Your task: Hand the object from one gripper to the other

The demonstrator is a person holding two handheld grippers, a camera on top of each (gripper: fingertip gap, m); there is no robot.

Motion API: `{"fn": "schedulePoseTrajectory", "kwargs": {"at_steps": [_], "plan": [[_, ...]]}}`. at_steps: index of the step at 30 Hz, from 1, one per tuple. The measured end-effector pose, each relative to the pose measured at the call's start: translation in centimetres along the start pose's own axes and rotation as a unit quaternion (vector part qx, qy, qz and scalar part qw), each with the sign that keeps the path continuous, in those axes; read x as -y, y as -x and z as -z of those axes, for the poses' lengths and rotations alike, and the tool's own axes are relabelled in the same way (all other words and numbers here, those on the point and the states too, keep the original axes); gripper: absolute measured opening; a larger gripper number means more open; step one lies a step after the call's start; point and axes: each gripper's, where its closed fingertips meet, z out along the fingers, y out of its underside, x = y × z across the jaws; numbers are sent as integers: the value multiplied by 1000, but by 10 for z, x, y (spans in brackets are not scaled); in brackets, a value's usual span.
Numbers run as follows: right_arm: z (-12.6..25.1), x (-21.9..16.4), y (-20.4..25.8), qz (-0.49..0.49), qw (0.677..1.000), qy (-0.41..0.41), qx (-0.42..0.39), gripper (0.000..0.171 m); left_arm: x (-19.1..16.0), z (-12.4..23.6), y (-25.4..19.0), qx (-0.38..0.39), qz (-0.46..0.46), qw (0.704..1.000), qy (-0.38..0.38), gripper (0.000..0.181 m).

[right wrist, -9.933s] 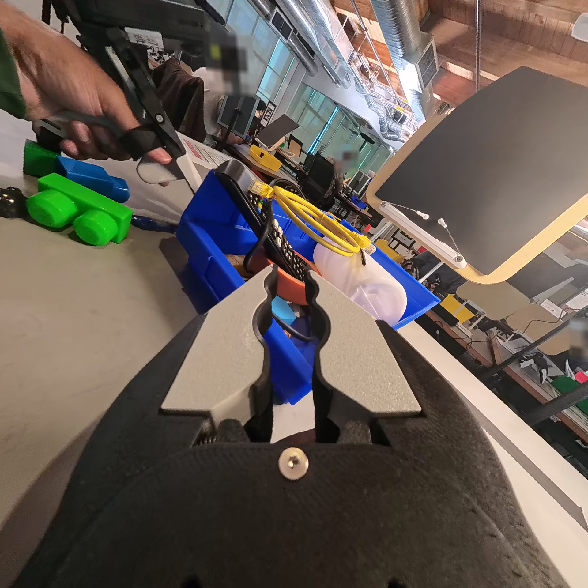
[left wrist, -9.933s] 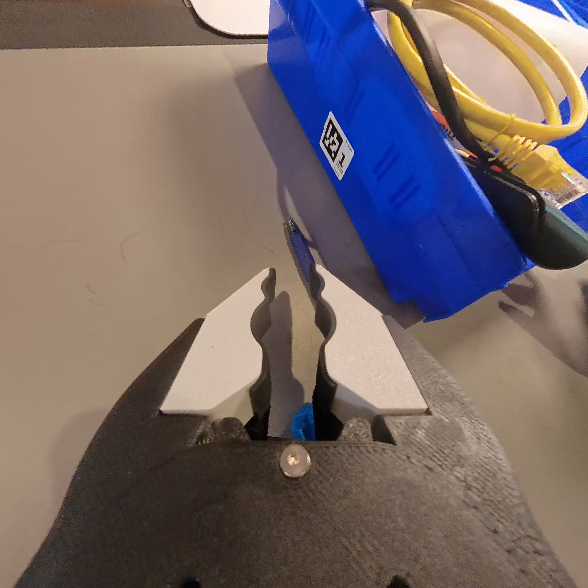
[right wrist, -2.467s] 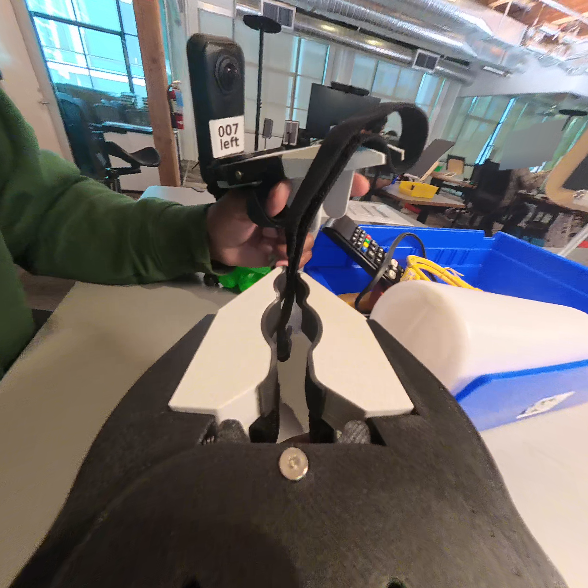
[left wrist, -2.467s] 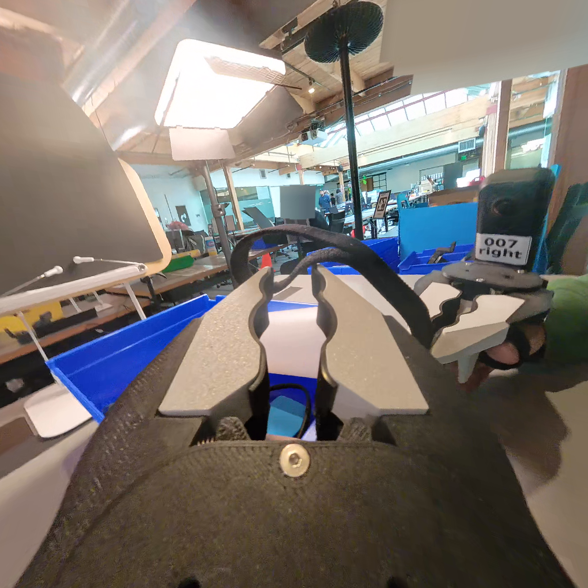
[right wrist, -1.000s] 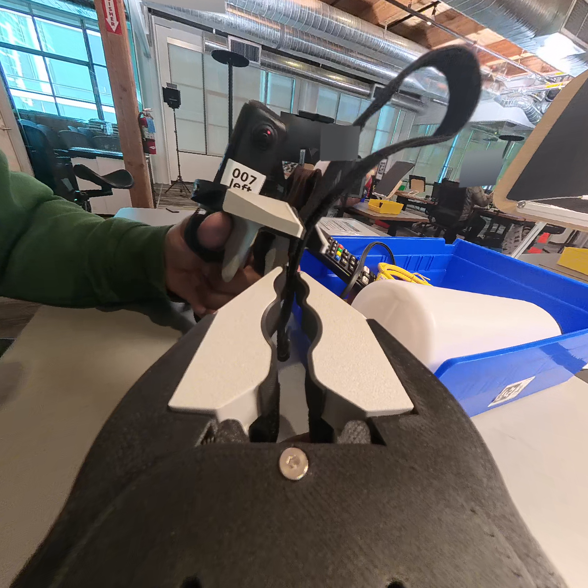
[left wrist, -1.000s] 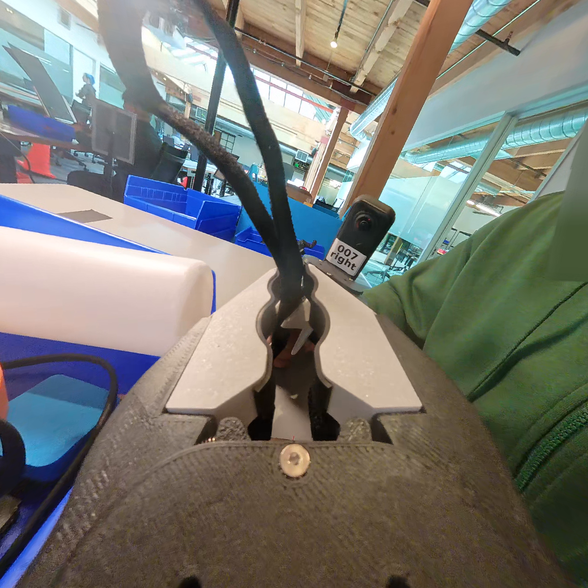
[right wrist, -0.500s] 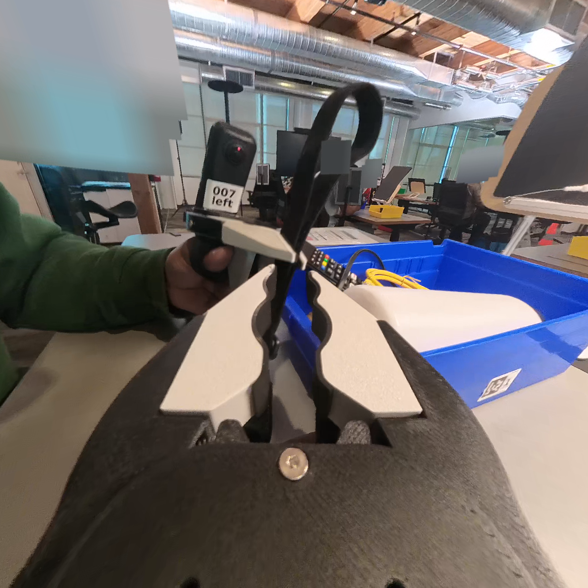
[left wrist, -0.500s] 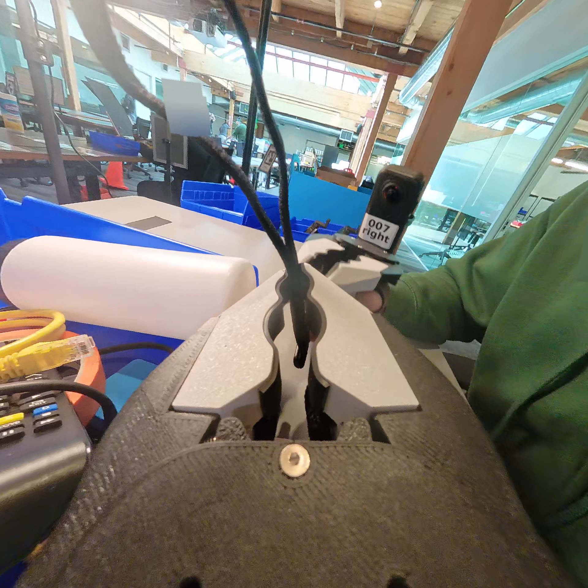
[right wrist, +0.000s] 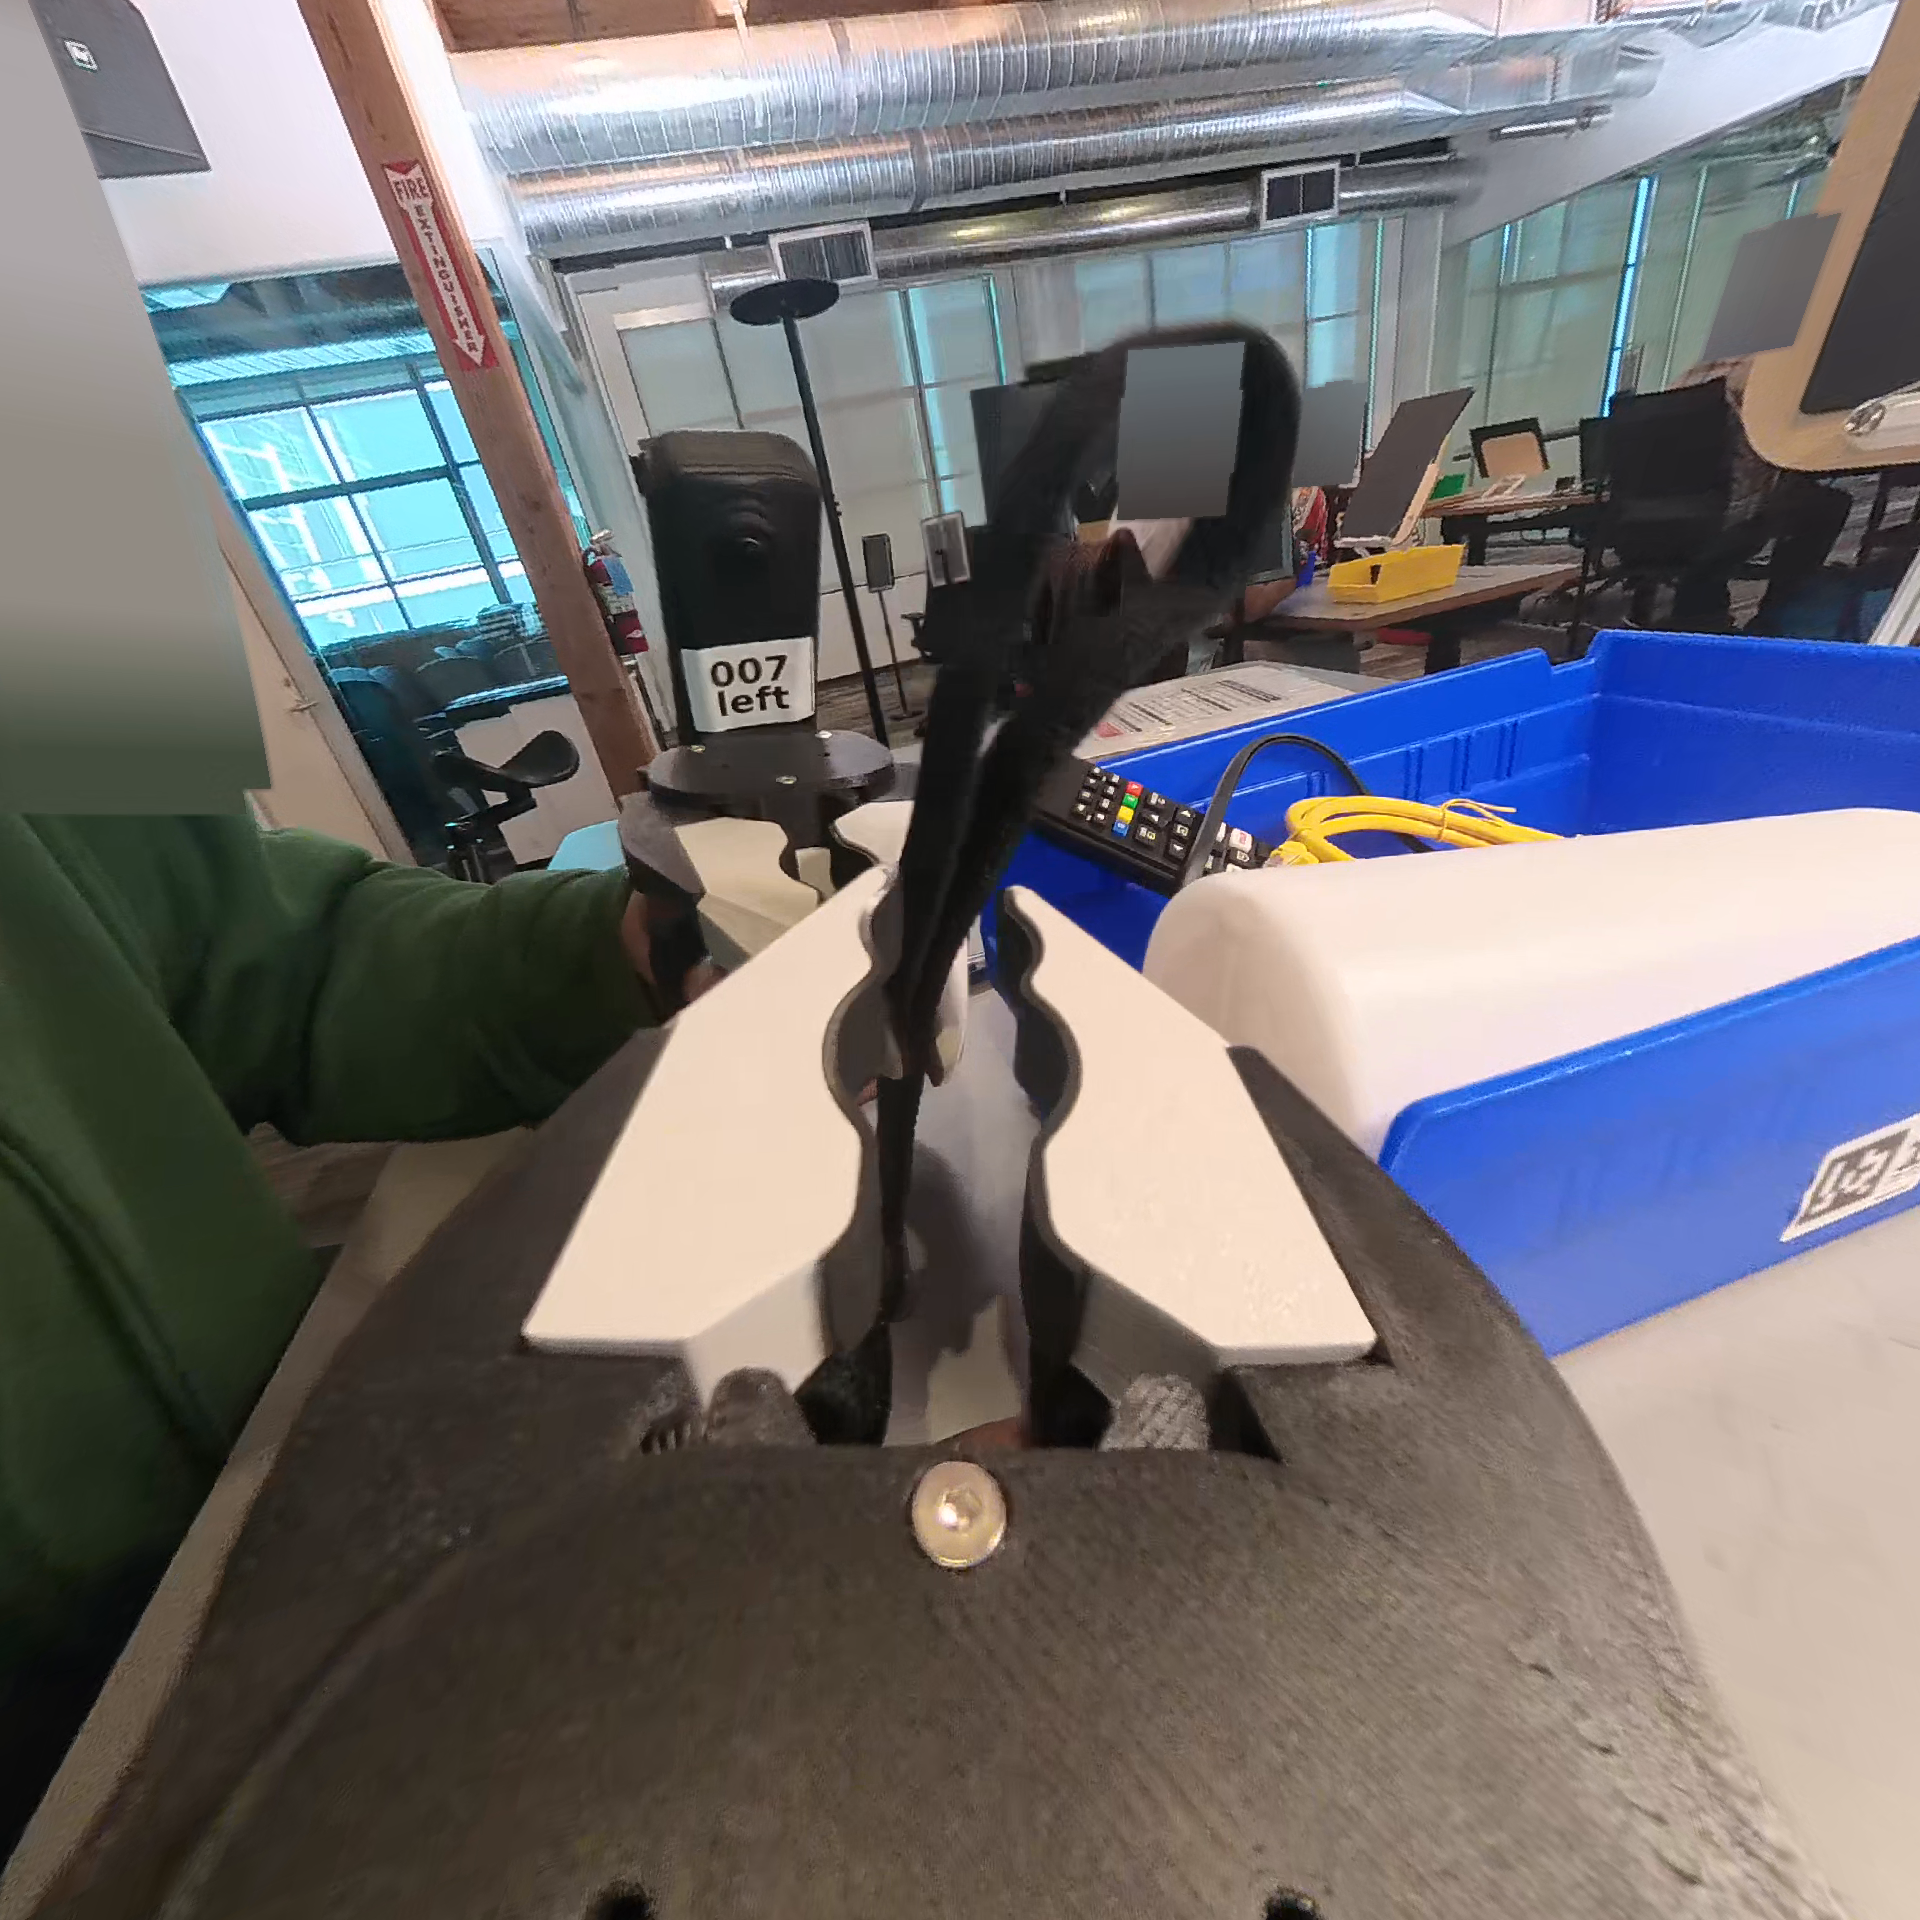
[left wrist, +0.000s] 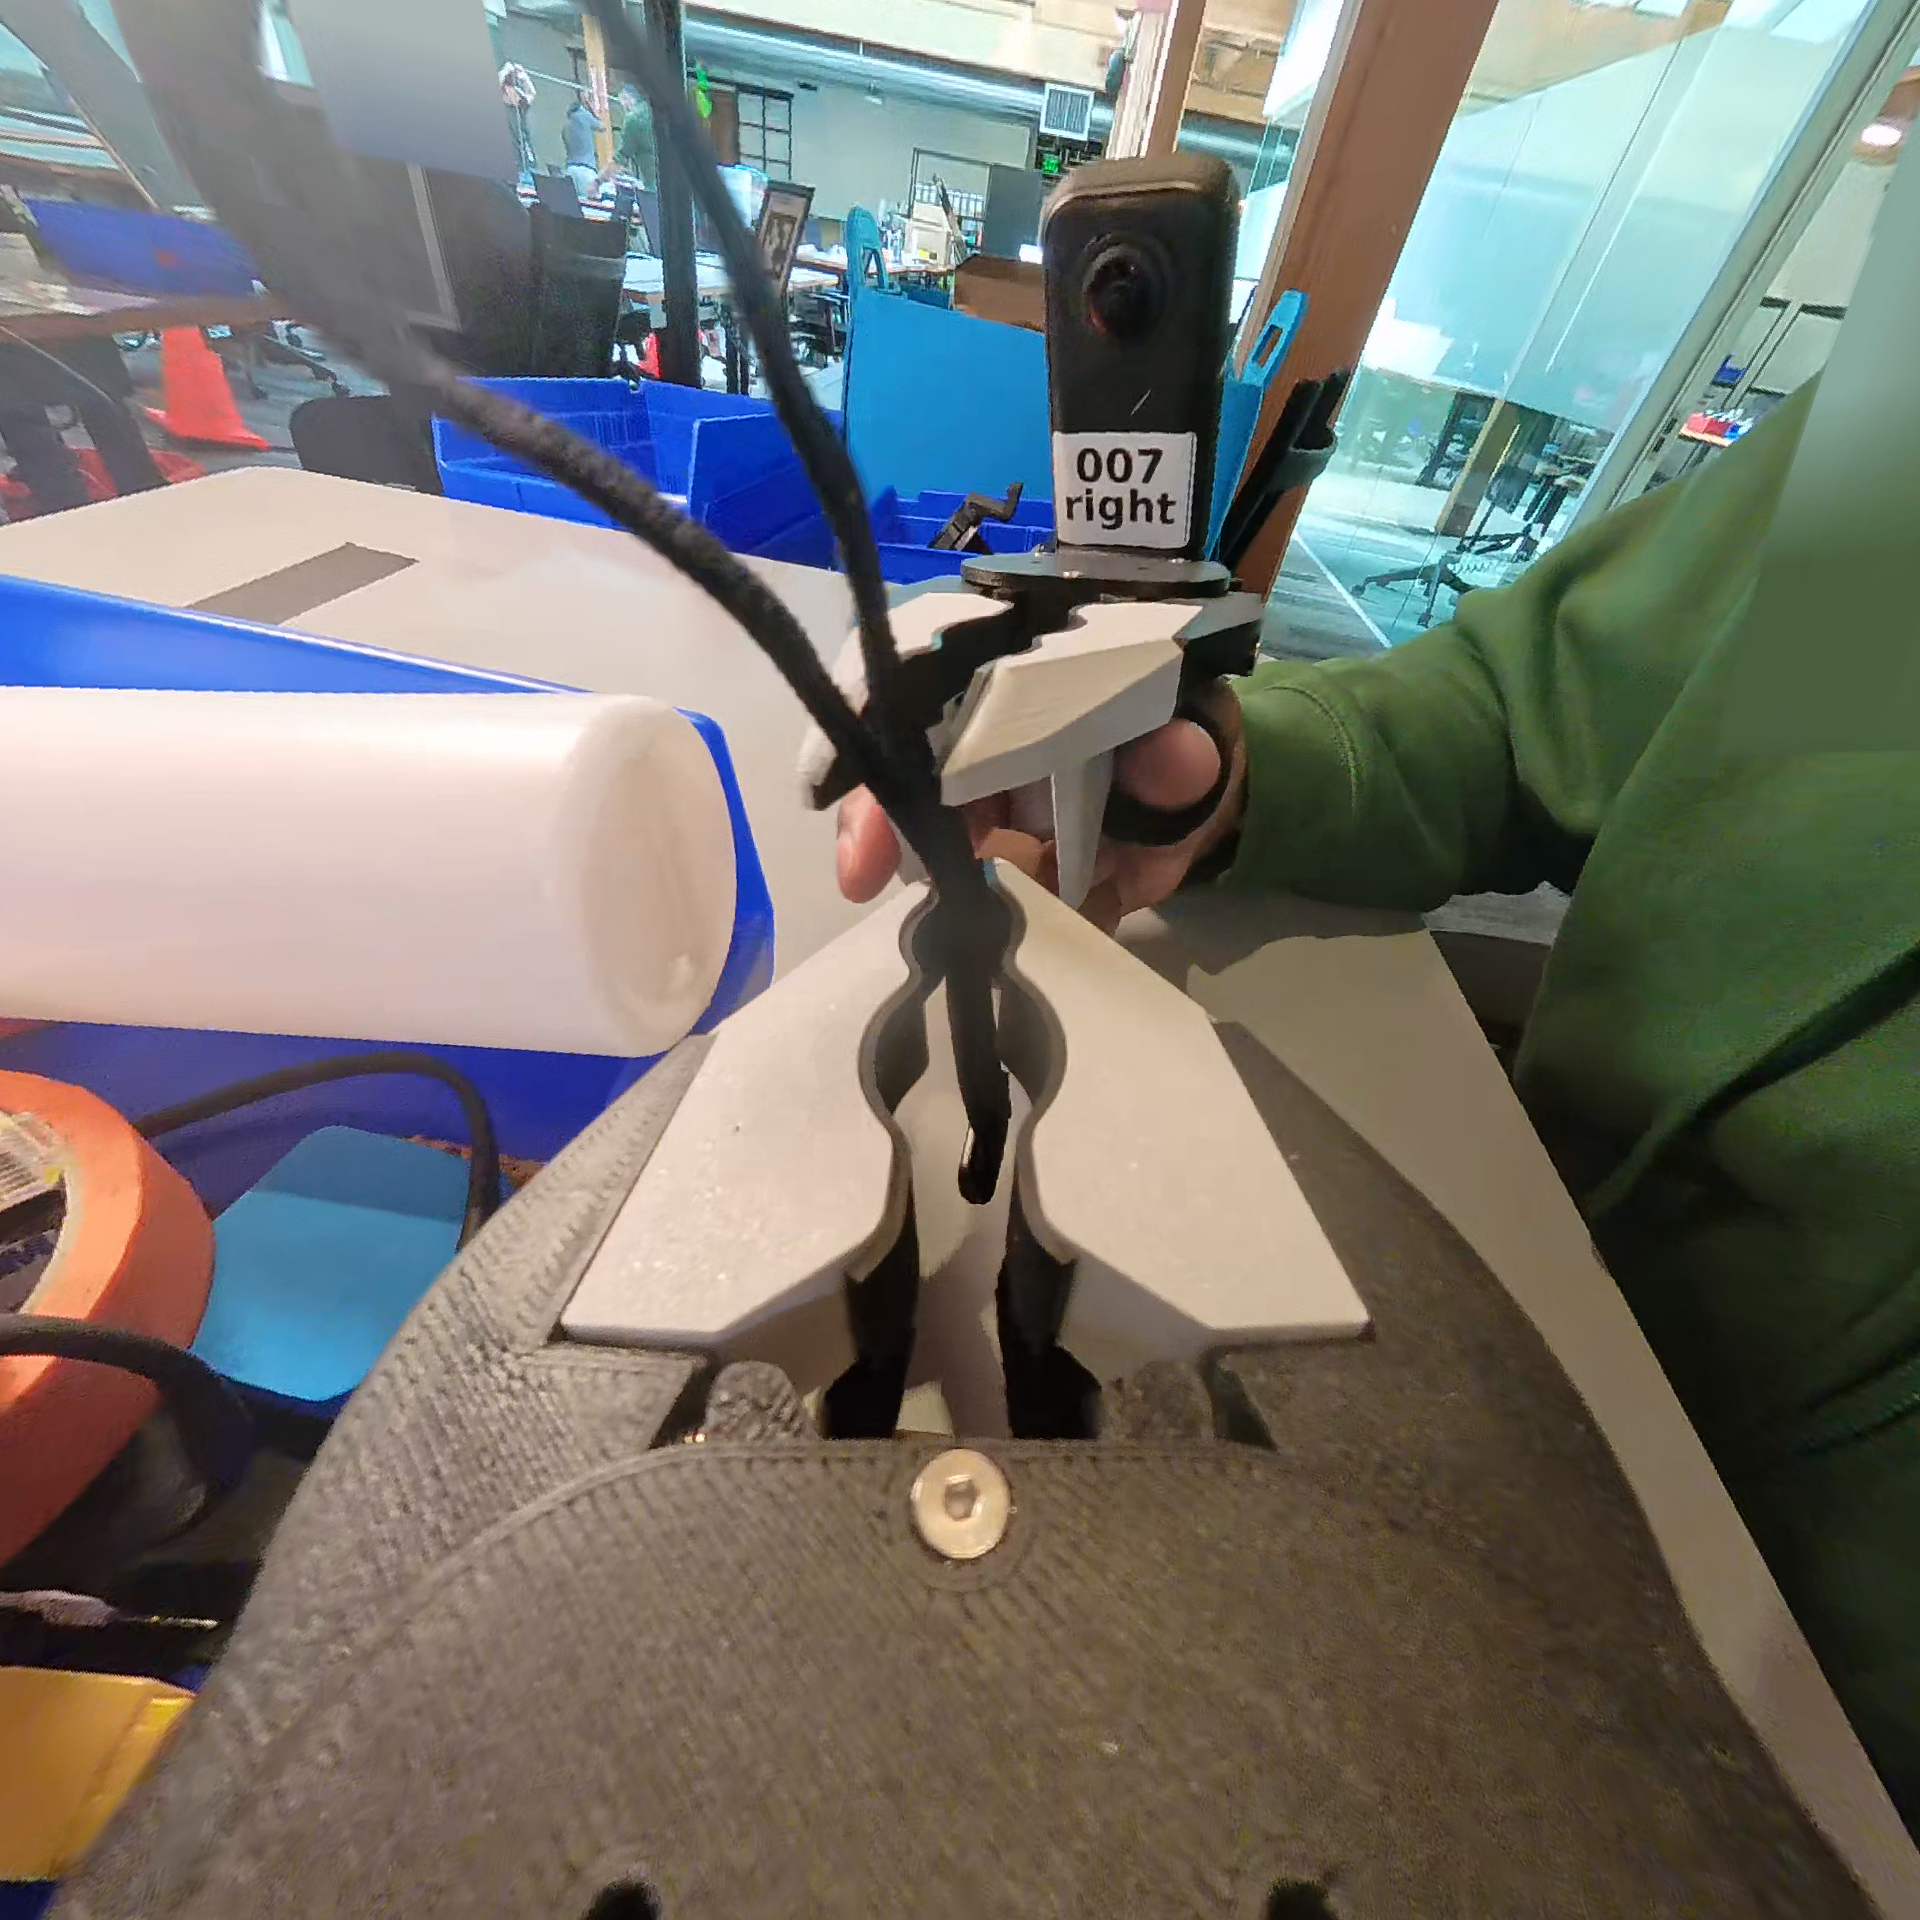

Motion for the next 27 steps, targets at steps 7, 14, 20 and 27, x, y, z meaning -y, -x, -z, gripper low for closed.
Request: {"fn": "schedulePoseTrajectory", "kwargs": {"at_steps": [7, 14, 20, 27], "plan": [[1, 1, -2, 7, 1000, -5, -11, 7, 0, 2, 4, 4, 12, 1000, 3, 14], [1, -1, -2, 13, 1000, -1, -12, 6, 23, 15, 12, -2, 72, 996, -59, 28], [-2, -9, 3, 9, 1000, 15, 3, 6, 33, 22, 16, -18, 121, 987, -100, 23], [-2, -8, 8, 1, 1000, 13, 20, 11, 35, 23, 10, -29, 104, 989, -104, 7]]}}
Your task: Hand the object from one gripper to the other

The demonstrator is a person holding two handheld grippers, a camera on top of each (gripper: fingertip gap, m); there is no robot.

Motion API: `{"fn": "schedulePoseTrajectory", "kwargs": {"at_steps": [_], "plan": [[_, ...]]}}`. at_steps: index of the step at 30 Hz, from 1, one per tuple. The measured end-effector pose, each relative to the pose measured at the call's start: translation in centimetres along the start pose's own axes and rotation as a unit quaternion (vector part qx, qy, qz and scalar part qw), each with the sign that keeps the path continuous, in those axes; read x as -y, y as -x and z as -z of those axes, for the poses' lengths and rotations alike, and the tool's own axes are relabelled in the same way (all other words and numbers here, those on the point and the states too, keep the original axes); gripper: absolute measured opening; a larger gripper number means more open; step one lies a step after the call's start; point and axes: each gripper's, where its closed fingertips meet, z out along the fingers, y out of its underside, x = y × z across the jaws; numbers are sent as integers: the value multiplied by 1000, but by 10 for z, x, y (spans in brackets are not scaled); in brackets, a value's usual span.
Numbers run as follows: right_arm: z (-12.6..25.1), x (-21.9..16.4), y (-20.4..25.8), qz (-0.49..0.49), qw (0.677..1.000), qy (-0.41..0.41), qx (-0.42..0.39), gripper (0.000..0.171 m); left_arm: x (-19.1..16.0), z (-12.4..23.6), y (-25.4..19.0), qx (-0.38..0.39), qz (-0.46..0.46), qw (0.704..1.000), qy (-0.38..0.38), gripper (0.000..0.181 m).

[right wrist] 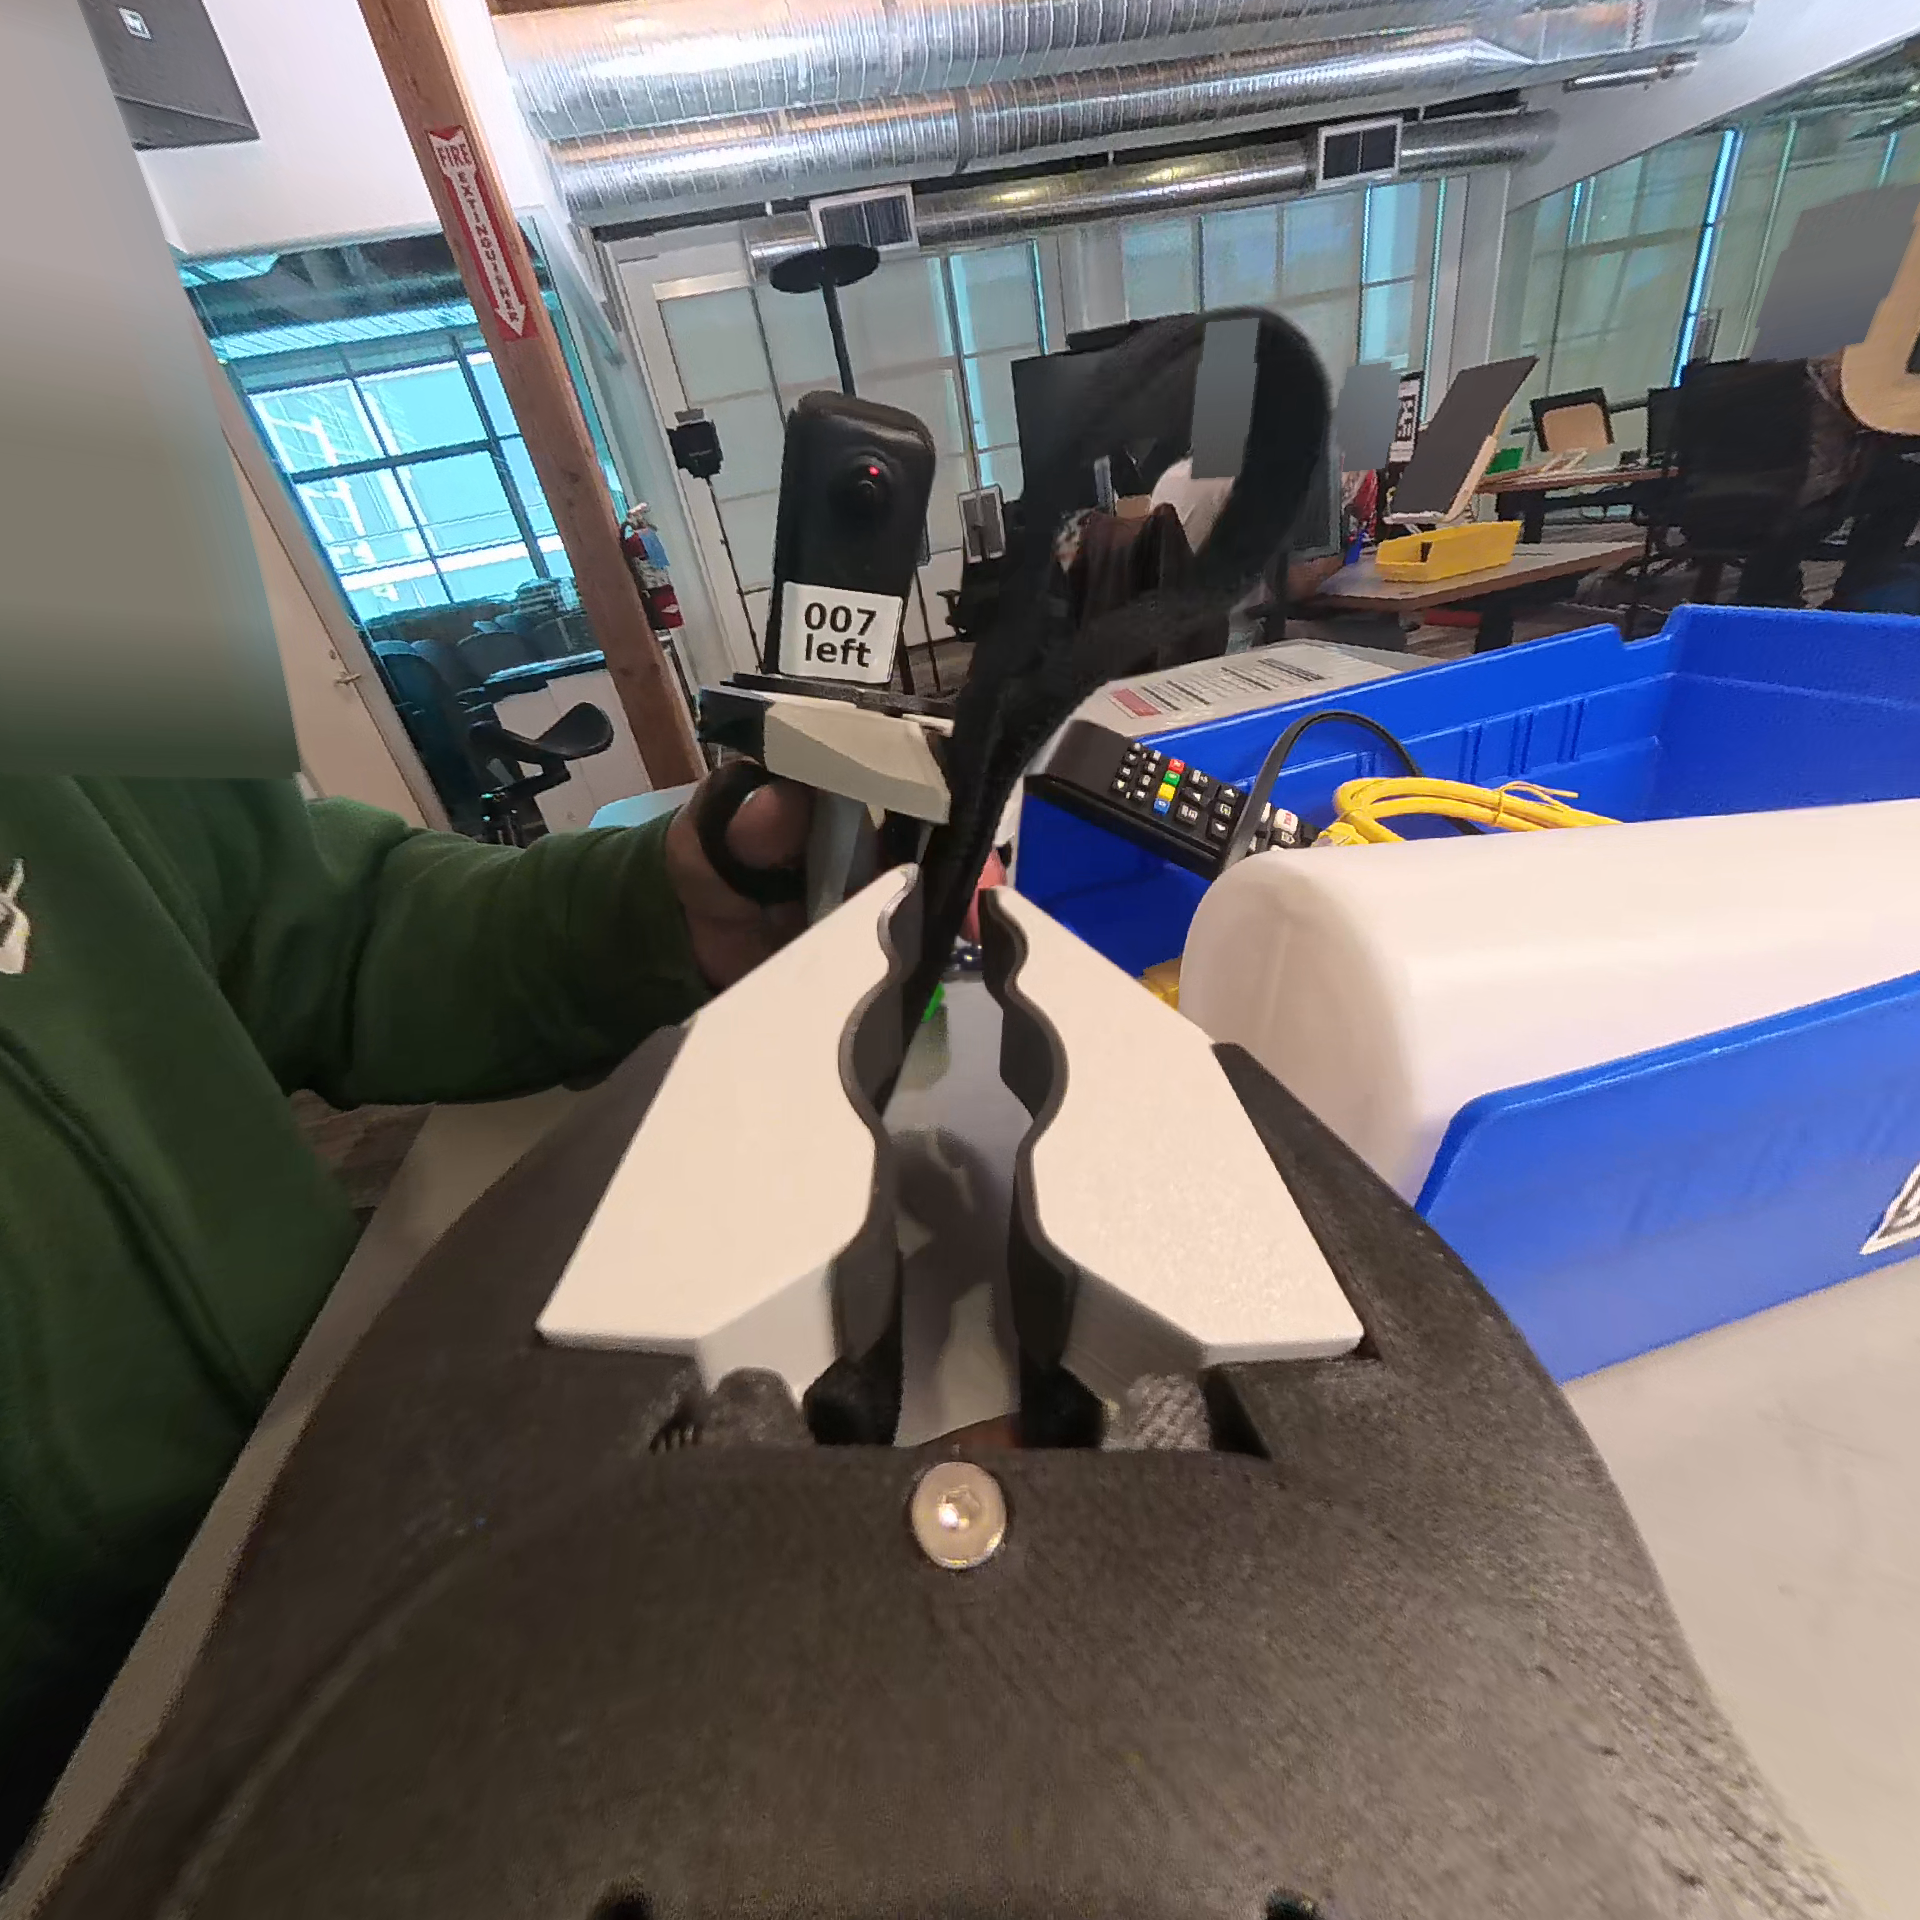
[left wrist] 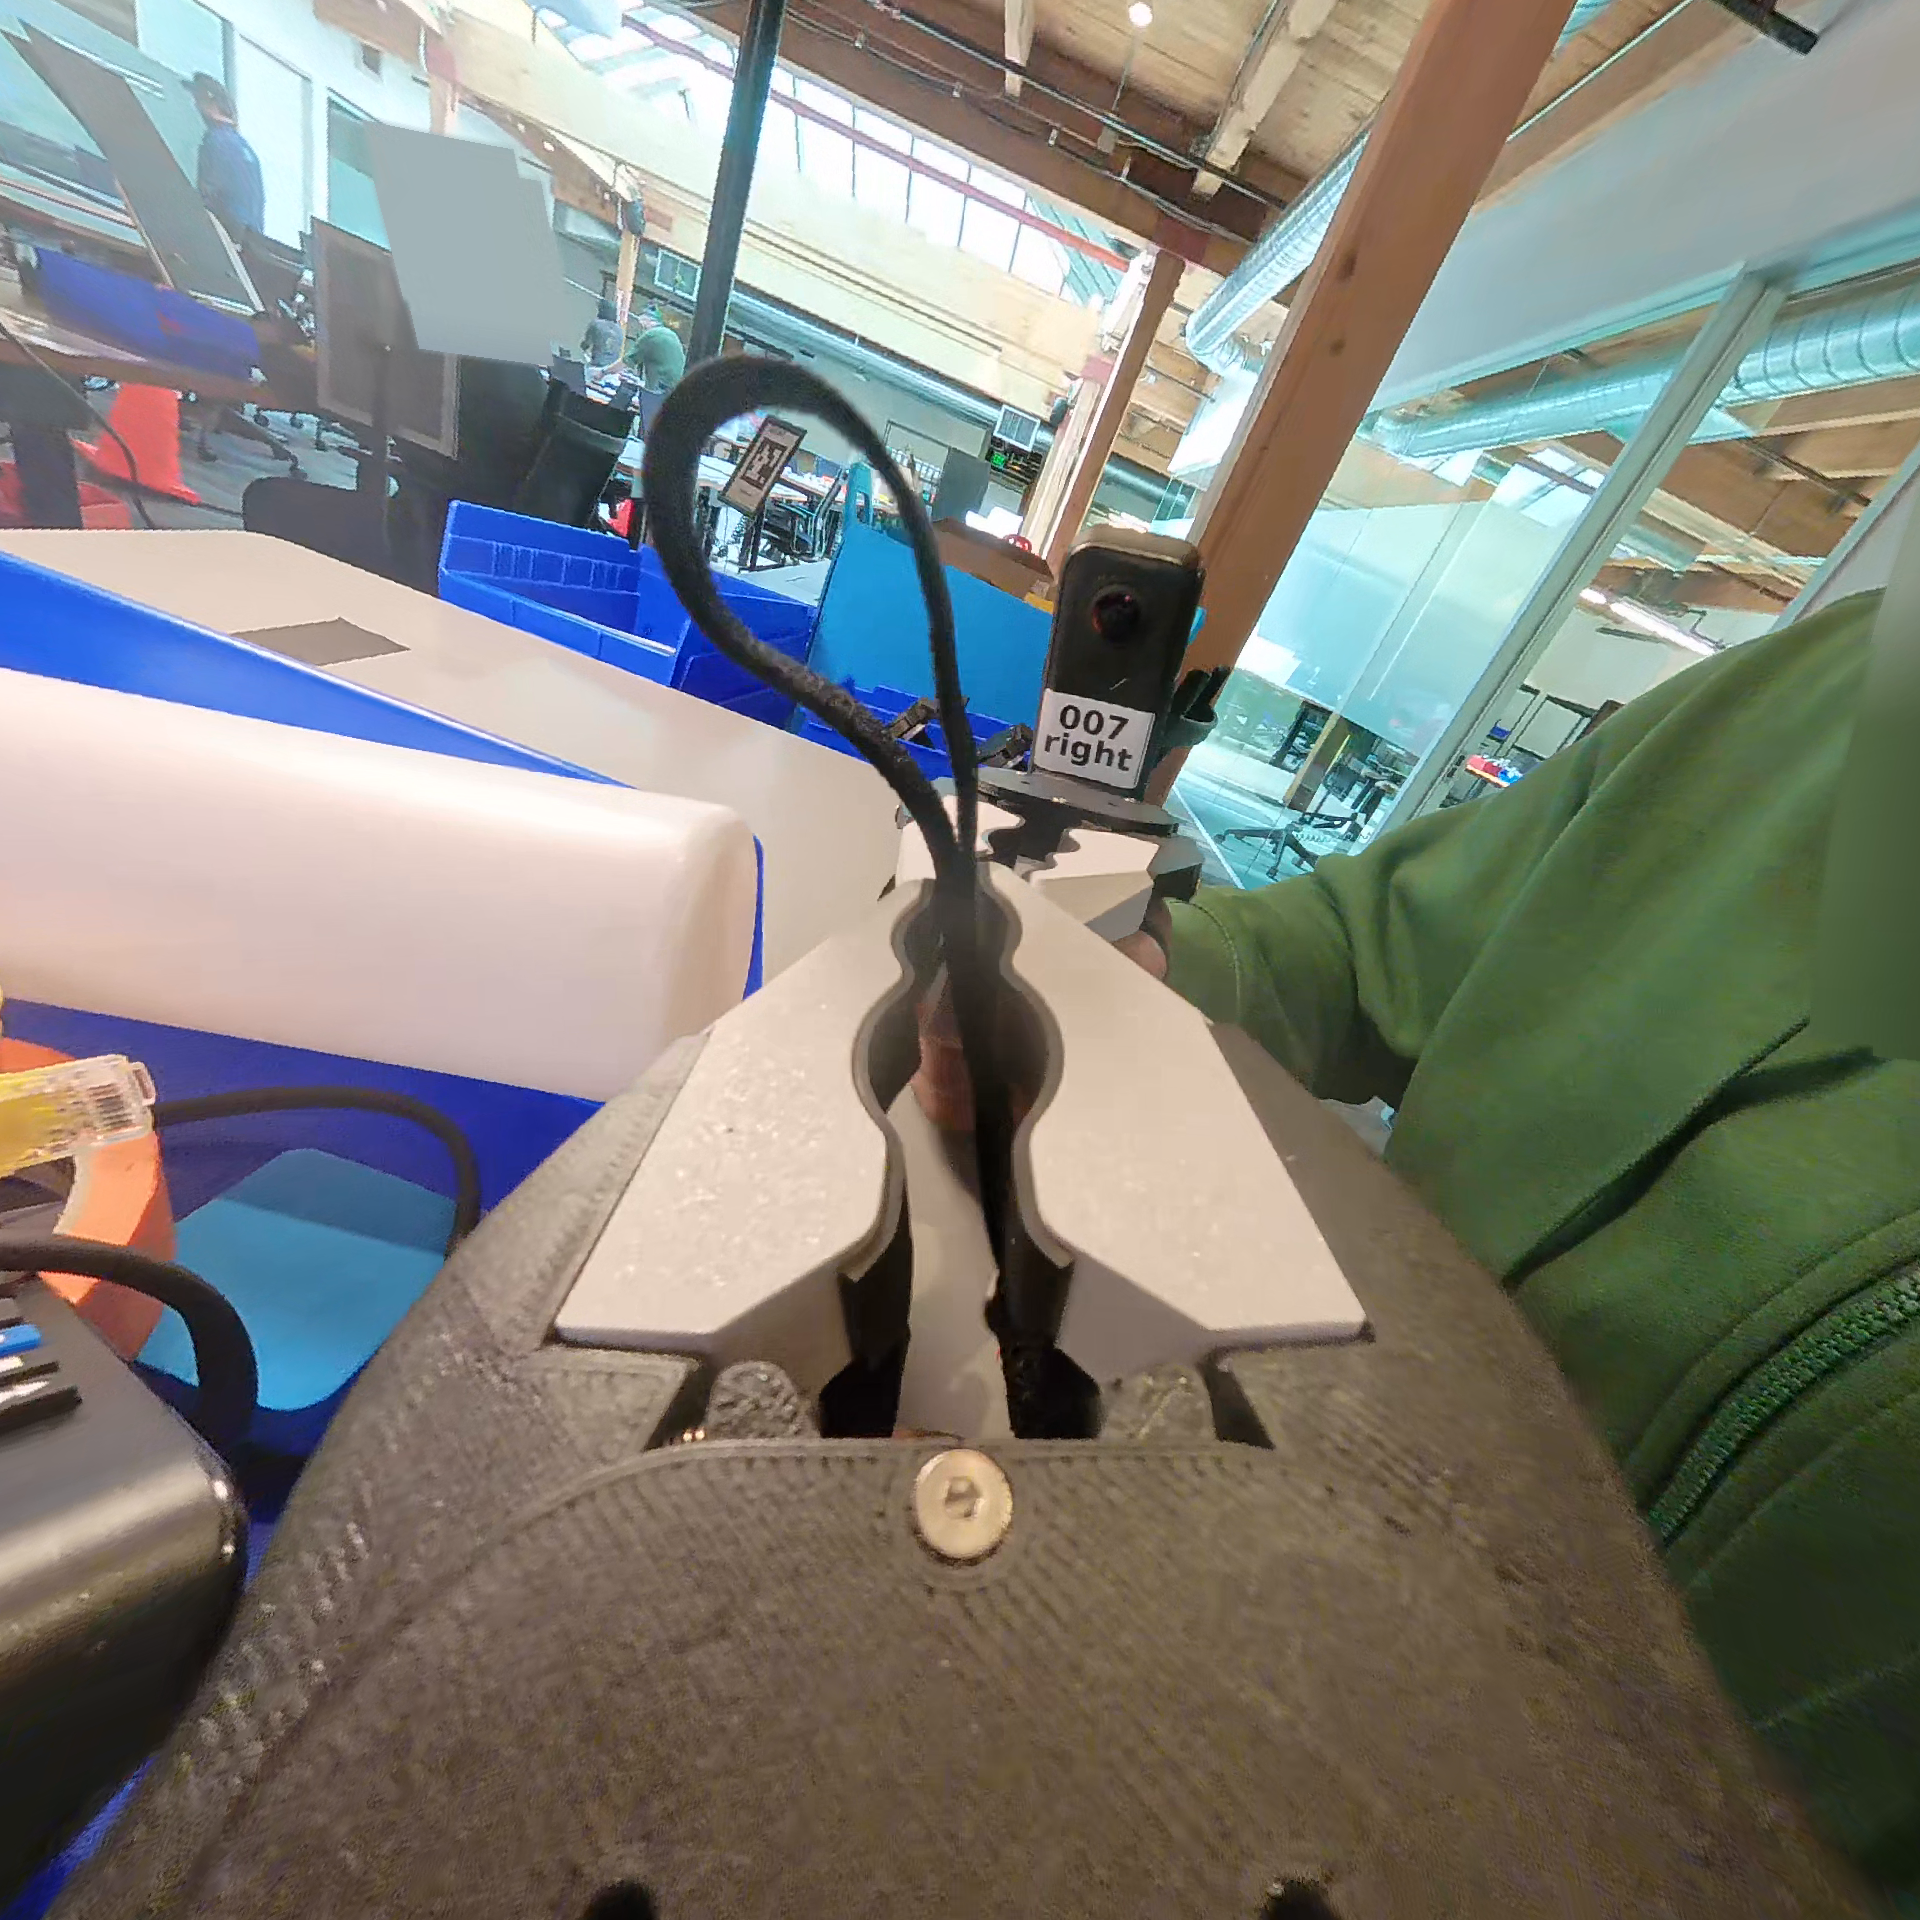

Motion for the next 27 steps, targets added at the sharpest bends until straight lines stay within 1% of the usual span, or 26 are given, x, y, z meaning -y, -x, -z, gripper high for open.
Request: {"fn": "schedulePoseTrajectory", "kwargs": {"at_steps": [6, 14, 16, 20, 23, 27], "plan": [[6, 12, -4, -16, 1000, -23, 4, 22, -4, -2, -5, -6, -18, 1000, 16, 6], [8, 17, -4, -61, 997, -38, 22, 22, -10, -3, -7, -13, -26, 999, 30, 6], [7, 16, -4, -62, 997, -36, 22, 20, -10, -3, -7, -13, -27, 999, 31, 6], [7, 15, -1, -55, 998, -35, 23, 9, -11, -3, -5, -10, -22, 999, 32, 7], [6, 15, -2, -44, 998, -33, 15, 7, -11, -3, -3, -8, -10, 999, 31, 7], [7, 15, -4, -41, 999, -32, 11, 6, -5, -2, -1, -4, 3, 1000, 13, 14]]}}
